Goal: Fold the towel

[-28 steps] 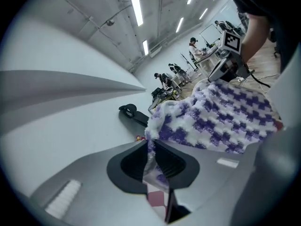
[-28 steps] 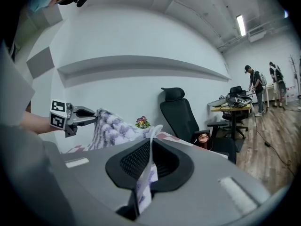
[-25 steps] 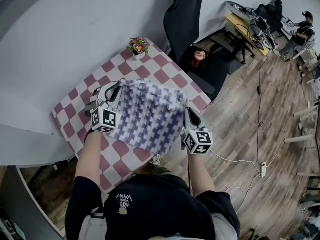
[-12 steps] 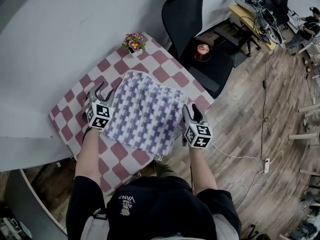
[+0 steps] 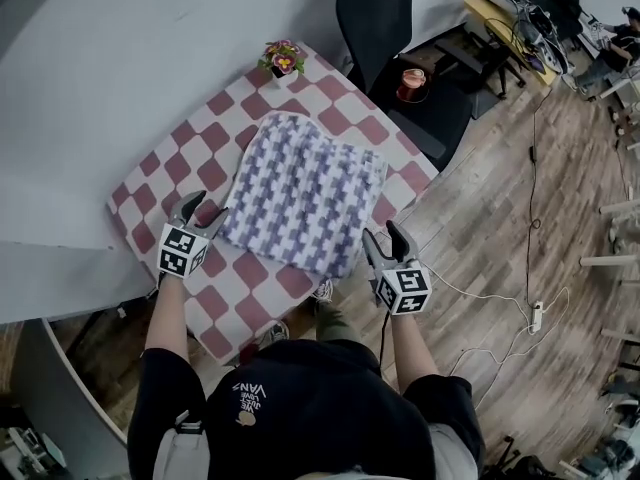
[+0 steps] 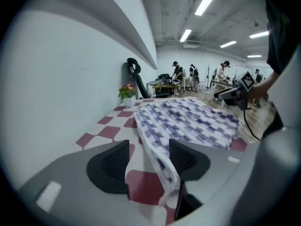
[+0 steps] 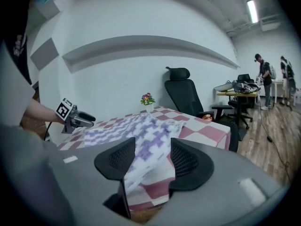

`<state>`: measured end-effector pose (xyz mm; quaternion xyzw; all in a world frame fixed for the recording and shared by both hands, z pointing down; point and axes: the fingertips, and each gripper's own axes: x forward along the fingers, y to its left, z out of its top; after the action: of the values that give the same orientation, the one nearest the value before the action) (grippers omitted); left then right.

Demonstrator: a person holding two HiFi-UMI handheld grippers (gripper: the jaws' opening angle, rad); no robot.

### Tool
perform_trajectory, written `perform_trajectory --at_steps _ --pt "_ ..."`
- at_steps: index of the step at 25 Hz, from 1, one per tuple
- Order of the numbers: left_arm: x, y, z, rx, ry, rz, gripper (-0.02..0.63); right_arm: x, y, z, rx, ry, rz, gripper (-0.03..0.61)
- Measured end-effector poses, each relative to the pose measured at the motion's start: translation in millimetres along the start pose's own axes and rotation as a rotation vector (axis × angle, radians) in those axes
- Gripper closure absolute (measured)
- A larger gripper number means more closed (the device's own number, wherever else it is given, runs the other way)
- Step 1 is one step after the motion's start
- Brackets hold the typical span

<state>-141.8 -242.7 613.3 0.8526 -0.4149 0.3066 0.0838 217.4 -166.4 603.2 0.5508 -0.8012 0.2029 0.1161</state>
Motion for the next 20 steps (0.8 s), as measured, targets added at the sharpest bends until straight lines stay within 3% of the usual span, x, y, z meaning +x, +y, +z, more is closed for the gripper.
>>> perform_trajectory --at_steps 2,6,12,16,20 --pt "-10.1 -13.6 -10.1 0.077 0.002 -0.033 0.359 -10.5 19.0 -12.0 -0.080 0.027 0.024 0.348" --pt "-27.6 -47.8 -12.0 0.350 -0.007 -0.115 0.336 -30.8 52.1 -29.0 -0.255 0.061 0.049 0.337" --pt "-29.8 -77.5 -31.7 0.704 0.081 -0.225 0.325 -45.4 87.1 -60.1 -0.553 0.159 0.084 0.307" --pt "-25.1 -81.0 -40.6 0.888 0.138 -0.276 0.325 -44.6 102.2 -73.7 -0.711 0.209 0.094 0.302" --pt "-17.7 -78.9 -55.8 1.019 0.227 -0.335 0.327 -40.1 109.1 -84.4 -0.867 0.256 0.118 0.302"
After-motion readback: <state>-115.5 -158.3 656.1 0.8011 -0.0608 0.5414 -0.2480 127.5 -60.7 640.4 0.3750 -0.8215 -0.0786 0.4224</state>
